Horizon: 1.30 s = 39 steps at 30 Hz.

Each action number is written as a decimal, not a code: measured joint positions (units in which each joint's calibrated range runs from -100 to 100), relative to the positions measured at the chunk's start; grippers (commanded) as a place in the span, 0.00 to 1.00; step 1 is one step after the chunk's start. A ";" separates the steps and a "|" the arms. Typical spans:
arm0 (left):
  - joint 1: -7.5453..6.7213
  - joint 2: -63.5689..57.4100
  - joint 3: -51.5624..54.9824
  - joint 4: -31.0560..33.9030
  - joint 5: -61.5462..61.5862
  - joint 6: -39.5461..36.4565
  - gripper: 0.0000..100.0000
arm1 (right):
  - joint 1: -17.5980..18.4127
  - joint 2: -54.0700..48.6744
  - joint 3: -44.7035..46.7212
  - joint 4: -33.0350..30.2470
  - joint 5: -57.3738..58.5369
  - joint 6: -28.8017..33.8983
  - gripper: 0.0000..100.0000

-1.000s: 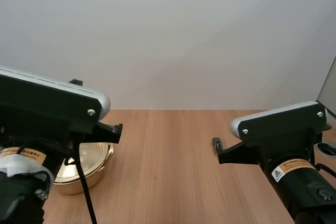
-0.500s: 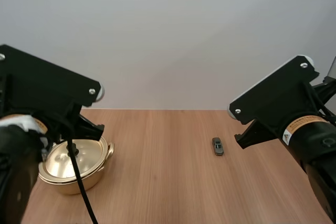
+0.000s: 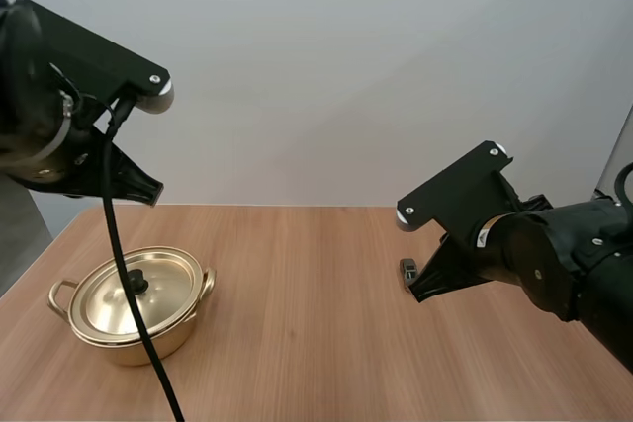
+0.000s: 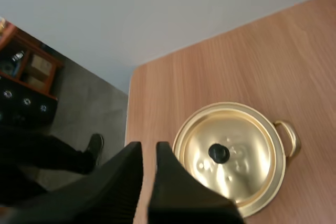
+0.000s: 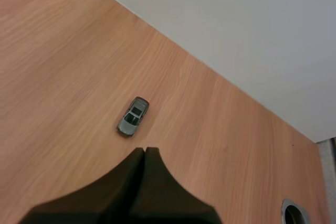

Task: Open the pot, put the car inside, and close it

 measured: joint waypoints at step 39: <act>0.06 48.85 -4.88 -0.33 0.28 1.50 0.00 | 0.00 -0.12 0.00 2.67 1.84 0.00 0.00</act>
